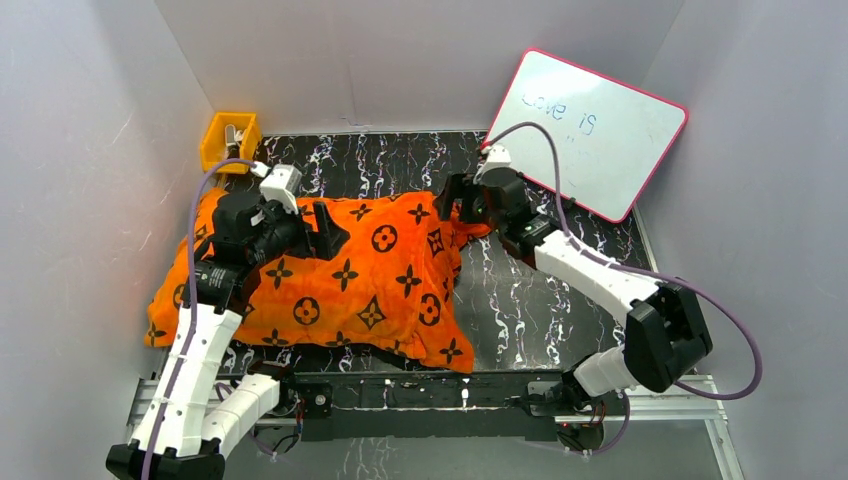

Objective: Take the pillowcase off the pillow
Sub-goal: Move the pillow to the center of the board.

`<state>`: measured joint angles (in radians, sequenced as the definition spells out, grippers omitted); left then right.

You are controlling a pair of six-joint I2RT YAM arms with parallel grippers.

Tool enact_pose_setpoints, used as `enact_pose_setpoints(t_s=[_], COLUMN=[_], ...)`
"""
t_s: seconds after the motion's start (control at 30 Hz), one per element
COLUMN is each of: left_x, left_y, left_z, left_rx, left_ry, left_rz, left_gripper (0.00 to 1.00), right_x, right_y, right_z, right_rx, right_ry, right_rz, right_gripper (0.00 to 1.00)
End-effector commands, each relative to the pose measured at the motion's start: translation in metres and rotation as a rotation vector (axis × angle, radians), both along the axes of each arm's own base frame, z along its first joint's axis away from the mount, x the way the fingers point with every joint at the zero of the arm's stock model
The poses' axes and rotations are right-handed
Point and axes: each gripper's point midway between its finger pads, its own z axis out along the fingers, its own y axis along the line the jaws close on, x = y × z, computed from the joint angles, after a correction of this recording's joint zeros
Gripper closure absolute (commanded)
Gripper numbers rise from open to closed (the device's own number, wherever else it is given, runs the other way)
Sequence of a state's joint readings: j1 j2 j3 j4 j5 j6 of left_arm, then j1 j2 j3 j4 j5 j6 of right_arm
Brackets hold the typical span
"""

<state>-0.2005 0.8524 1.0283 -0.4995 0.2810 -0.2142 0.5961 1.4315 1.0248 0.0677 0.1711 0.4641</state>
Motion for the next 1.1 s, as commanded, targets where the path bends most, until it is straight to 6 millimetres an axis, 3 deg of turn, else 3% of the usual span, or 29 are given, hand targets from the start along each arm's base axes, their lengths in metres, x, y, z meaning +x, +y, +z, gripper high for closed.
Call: enact_pose_setpoints(t_s=[0.0, 0.07, 0.13, 0.27, 0.33, 0.4, 0.5, 0.57, 0.67, 0.83, 0.87, 0.9, 0.97, 1.0, 1.07], left_x=[-0.053, -0.088, -0.1, -0.084, -0.067, -0.044, -0.005, 0.009, 0.012, 0.008, 0.008, 0.009, 0.013, 0.014, 0.019], left_y=[-0.051, -0.07, -0.077, -0.077, -0.072, -0.061, -0.022, 0.011, 0.044, 0.056, 0.055, 0.054, 0.05, 0.048, 0.037], left_z=[0.018, 0.027, 0.032, 0.026, 0.022, 0.007, -0.019, -0.036, -0.057, -0.092, -0.098, -0.102, -0.11, -0.114, -0.119], left_rx=[-0.063, -0.137, -0.184, -0.171, -0.138, -0.098, 0.027, 0.117, 0.198, 0.218, 0.213, 0.209, 0.195, 0.185, 0.154], left_ry=[-0.06, -0.057, -0.016, 0.022, 0.005, 0.008, 0.0, 0.019, 0.053, 0.169, 0.182, 0.19, 0.198, 0.205, 0.211], left_rz=[-0.469, -0.709, -0.808, -0.77, -0.676, -0.525, -0.203, 0.005, 0.186, 0.28, 0.28, 0.283, 0.275, 0.269, 0.226], left_gripper=[0.02, 0.02, 0.02, 0.02, 0.02, 0.02, 0.03, 0.05, 0.05, 0.05, 0.06, 0.07, 0.12, 0.21, 0.56], right_x=[-0.041, -0.053, -0.062, -0.072, -0.075, -0.079, -0.084, -0.088, -0.091, -0.093, -0.093, -0.094, -0.096, -0.097, -0.099], right_y=[0.03, 0.034, 0.038, 0.045, 0.049, 0.06, 0.076, 0.086, 0.097, 0.108, 0.109, 0.11, 0.109, 0.108, 0.103], right_z=[0.005, -0.008, -0.015, -0.02, -0.022, -0.02, -0.018, -0.017, -0.015, -0.011, -0.01, -0.01, -0.008, -0.008, -0.005], right_rx=[-0.02, -0.02, 0.008, 0.035, 0.045, 0.076, 0.123, 0.152, 0.178, 0.207, 0.21, 0.213, 0.217, 0.218, 0.217], right_ry=[0.038, 0.079, 0.114, 0.135, 0.146, 0.151, 0.161, 0.168, 0.177, 0.183, 0.184, 0.185, 0.184, 0.184, 0.171], right_rz=[0.129, 0.15, 0.175, 0.208, 0.227, 0.278, 0.337, 0.363, 0.39, 0.423, 0.431, 0.437, 0.442, 0.439, 0.429], right_gripper=[0.07, 0.07, 0.08, 0.1, 0.13, 0.2, 0.44, 0.48, 0.47, 0.43, 0.47, 0.59, 0.86, 0.96, 1.0])
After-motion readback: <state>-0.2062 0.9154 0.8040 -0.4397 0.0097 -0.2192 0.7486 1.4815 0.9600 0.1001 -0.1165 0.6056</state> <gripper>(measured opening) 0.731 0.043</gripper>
